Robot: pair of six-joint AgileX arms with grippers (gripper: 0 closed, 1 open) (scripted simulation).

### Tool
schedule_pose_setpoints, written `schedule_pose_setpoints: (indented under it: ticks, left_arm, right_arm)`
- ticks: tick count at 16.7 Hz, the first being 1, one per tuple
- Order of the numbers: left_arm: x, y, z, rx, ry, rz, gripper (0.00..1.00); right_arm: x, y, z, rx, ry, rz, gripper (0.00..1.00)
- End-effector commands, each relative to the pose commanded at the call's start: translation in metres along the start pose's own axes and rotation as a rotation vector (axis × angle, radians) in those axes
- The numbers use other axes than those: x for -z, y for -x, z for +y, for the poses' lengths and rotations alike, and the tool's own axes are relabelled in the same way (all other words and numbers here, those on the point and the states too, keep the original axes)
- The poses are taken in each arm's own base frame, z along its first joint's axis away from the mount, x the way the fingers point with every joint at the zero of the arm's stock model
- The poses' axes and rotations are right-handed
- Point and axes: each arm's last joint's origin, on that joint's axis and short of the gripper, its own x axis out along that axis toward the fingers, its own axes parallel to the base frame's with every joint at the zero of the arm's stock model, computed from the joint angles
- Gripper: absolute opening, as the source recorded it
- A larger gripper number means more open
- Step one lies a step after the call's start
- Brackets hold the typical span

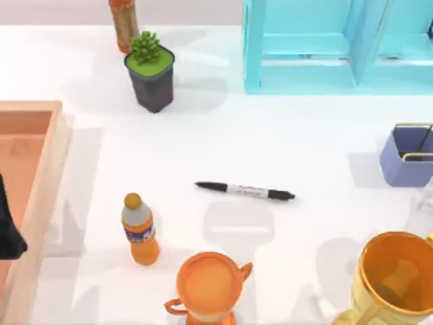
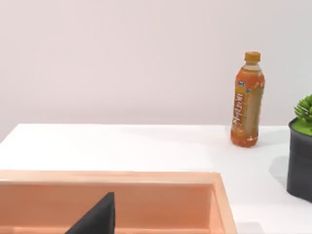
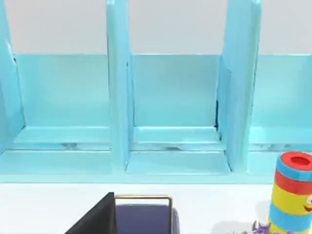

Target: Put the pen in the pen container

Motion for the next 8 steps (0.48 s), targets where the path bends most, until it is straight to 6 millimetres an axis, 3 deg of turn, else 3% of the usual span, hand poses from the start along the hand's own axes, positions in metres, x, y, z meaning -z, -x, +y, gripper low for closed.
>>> schedule_pose_setpoints:
  ticks: [4, 8]
  left_arm:
    - [0.0, 0.0, 0.0, 0.0, 0.0, 0.0, 1.0]
    - [0.0, 0.0, 0.0, 0.0, 0.0, 0.0, 1.0]
  right_arm:
    - [-0.006, 0.0, 0.001, -0.005, 0.012, 0.021, 1.0]
    - [-0.042, -0.005, 0.007, -0.059, 0.085, 0.149, 1.0]
